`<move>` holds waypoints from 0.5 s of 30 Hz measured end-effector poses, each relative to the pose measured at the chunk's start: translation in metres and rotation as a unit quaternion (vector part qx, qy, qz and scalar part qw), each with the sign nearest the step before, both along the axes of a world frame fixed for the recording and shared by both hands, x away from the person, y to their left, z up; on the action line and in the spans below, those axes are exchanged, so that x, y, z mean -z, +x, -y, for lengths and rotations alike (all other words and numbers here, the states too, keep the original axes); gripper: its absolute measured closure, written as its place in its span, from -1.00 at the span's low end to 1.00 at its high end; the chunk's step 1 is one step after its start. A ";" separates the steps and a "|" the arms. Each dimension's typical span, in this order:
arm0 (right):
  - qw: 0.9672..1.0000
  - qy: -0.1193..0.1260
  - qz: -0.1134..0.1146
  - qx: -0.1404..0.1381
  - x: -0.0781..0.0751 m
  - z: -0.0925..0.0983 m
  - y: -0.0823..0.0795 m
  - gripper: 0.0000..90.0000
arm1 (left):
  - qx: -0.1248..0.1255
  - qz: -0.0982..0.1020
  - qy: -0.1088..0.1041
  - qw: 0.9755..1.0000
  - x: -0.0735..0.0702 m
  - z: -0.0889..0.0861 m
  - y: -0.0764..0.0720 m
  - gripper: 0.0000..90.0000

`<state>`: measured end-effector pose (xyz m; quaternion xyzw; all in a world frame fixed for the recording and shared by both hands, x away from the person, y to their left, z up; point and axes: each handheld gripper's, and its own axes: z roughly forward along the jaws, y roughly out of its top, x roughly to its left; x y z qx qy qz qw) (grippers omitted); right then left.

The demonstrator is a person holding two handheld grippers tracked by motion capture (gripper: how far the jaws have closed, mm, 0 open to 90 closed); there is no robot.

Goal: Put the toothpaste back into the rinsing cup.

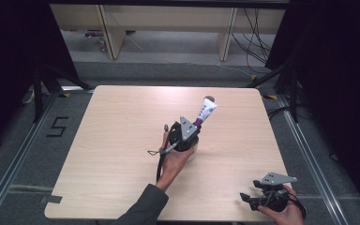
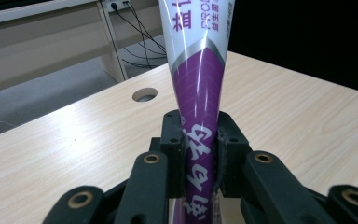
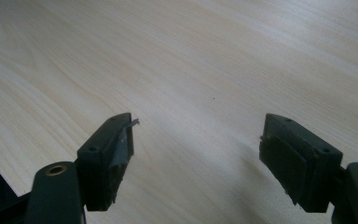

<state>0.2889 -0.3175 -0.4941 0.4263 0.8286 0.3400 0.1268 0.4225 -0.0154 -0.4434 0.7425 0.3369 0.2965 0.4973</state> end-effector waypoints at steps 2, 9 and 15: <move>1.000 0.002 -0.004 0.003 -0.001 0.000 0.000 -0.41 | 0.003 0.008 0.010 1.000 0.002 -0.001 0.001 0.69; 1.000 0.005 -0.001 -0.003 0.001 0.000 0.000 -0.41 | 0.006 0.000 0.014 1.000 0.004 -0.006 0.001 0.69; 1.000 -0.004 0.005 -0.003 0.000 0.000 0.001 -0.41 | 0.006 -0.010 0.024 1.000 0.008 -0.010 -0.001 0.68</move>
